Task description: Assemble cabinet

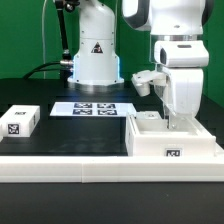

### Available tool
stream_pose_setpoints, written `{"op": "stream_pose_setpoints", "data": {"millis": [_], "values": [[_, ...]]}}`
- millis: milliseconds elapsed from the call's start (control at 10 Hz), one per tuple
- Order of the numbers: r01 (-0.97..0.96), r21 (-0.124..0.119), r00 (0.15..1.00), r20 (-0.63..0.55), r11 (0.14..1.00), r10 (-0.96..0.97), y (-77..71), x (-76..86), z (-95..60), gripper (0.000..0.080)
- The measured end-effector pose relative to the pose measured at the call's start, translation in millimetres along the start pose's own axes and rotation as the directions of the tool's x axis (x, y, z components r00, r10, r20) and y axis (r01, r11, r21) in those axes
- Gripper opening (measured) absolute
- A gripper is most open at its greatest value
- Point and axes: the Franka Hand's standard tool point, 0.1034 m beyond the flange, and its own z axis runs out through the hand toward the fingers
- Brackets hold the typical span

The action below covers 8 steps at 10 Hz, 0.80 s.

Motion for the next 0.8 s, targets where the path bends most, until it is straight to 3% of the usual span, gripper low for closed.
{"op": "stream_pose_setpoints", "data": {"millis": [100,200,300,400,500,800], "values": [[0.0,0.0,1.0,0.0,1.0,0.0,0.0,-0.2,0.0,0.0282],[-0.001,0.0,1.0,0.0,1.0,0.001,0.1,-0.4,0.0,0.0482],[-0.001,0.0,1.0,0.0,1.0,0.001,0.1,-0.5,0.0,0.0618],[-0.001,0.0,1.0,0.0,1.0,0.001,0.1,-0.7,0.0,0.0618],[-0.001,0.0,1.0,0.0,1.0,0.001,0.2,-0.8,0.0,0.0761],[-0.006,-0.001,1.0,0.0,1.0,0.006,-1.0,-0.5,-1.6,0.0796]]}}
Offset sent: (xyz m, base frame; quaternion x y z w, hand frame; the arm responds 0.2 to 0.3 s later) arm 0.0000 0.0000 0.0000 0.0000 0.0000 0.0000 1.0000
